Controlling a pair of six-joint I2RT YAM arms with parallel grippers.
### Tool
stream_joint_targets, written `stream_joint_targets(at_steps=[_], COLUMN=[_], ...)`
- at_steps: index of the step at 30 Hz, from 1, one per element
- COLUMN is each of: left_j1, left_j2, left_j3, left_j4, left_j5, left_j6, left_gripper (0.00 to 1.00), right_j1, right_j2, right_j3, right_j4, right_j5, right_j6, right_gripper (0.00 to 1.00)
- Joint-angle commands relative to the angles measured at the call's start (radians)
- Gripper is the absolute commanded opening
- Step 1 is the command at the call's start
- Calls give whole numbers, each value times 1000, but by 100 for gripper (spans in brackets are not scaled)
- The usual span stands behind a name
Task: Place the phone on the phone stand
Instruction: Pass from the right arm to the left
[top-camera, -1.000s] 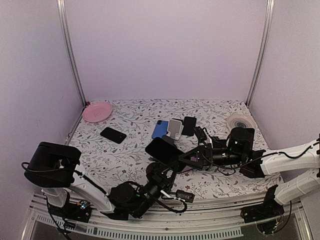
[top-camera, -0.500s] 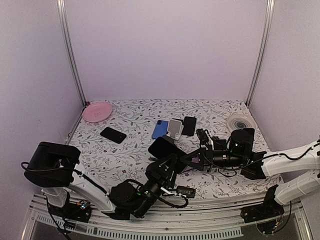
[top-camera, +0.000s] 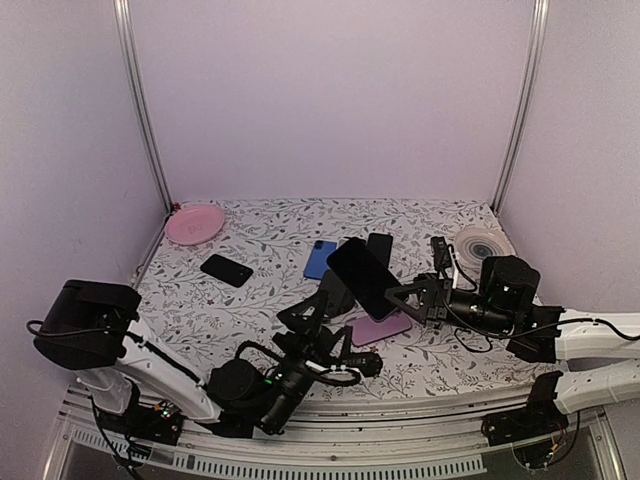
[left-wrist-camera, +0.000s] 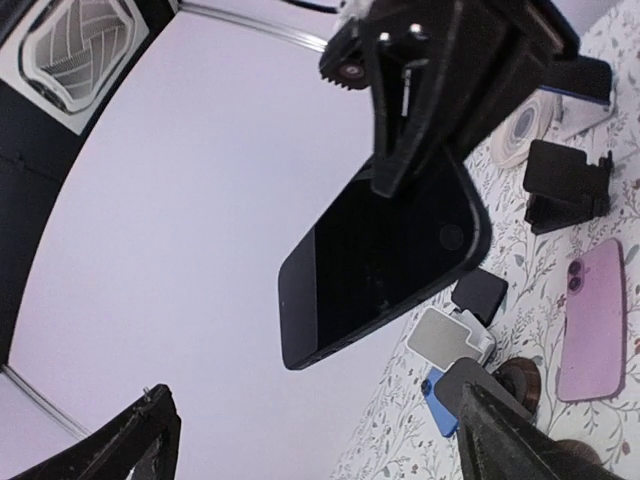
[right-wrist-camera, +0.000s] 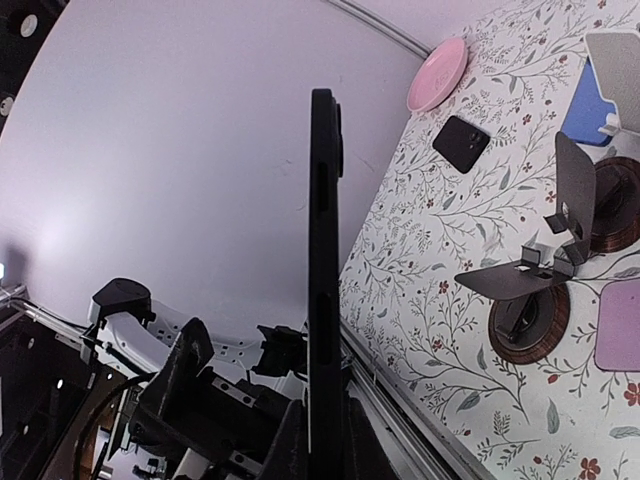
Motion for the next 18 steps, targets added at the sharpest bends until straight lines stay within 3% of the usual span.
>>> stream_joint_targets(at_steps=[1,5,8,12,15,18], left_j1=[-17,-6,27,96,178,240], left_j2=[-128,-274,-390,-543,-623,-670], left_j3=[-5,23,23,-46,-111,-164], left_j4=[-198,-648,-832,-881,-863,-819], left_j5=[-26,80,198,353,534,625], left_j6=[-371,-843,-1182,-1490,-1707,-1886], left_gripper=[97,97,97,97,96,96], right_j1=[3,3,3,6,14,33], right_j2=[-39,-51,-52,-35,-18,-10], right_j3=[3,-1,-21,-39,-40,-41], right_j4=[18,24,57,120,172,216], right_j5=[68,88,101,109,131,167], right_j6=[-39,-49,-53,-51,-59,-77], right_gripper=[2,2,2,2,2,2])
